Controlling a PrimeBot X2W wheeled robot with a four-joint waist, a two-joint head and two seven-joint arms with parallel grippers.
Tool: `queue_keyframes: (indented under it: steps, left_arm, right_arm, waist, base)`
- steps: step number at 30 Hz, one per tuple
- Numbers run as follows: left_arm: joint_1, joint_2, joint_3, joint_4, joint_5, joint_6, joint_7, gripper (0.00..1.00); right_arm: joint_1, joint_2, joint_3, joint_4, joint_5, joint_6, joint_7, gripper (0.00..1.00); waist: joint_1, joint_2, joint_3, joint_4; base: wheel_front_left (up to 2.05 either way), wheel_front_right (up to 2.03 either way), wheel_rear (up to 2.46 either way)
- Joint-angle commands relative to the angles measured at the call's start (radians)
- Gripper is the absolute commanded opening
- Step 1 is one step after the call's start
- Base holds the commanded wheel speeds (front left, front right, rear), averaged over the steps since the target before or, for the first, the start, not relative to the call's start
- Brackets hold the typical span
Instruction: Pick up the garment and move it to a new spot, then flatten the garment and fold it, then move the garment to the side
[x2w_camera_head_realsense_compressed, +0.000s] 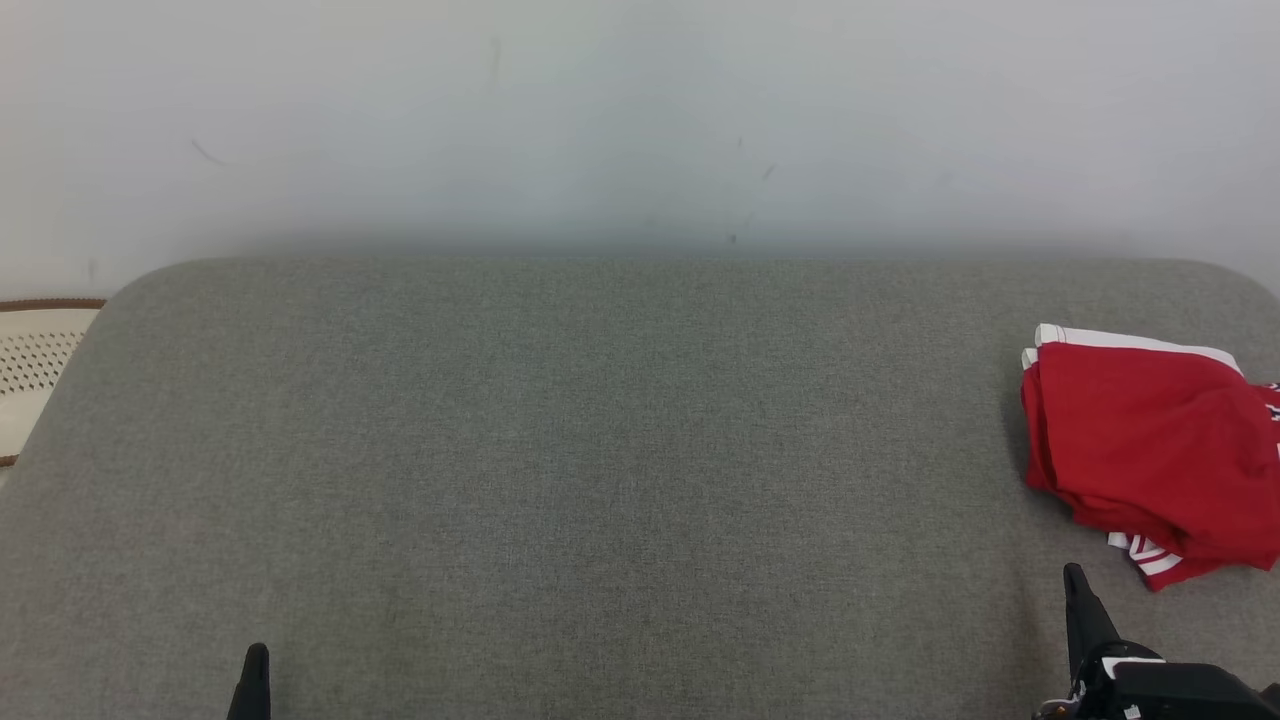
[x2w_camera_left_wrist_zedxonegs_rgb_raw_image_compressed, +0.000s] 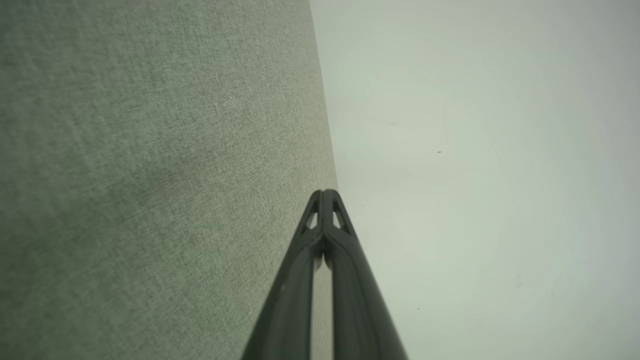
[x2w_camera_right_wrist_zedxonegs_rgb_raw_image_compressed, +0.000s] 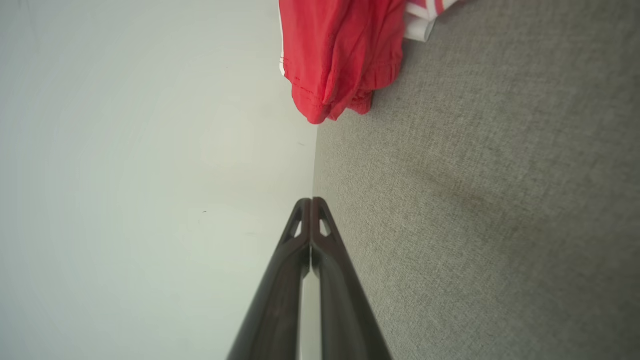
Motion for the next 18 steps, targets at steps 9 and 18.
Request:
queue_keyframes:
  steps: [9,18]
  left_arm:
    - [-0.019,0.008,0.001,-0.007,-0.088,-0.006,0.022,0.0]
    - [-0.021,0.008,0.001,-0.008,-0.152,-0.009,0.038,0.0]
  right_arm:
    - [-0.011,0.003,-0.013,-0.014,0.088,0.0,0.025,0.0]
    - [-0.013,0.004,-0.021,-0.022,0.158,0.0,0.041,0.0]
  waist:
    - [-0.0001,0.0,0.004,0.003]
    - [-0.0001,0.0,0.008,0.006]
  base:
    - [0.0,0.0,0.0]
    - [0.0,0.0,0.0]
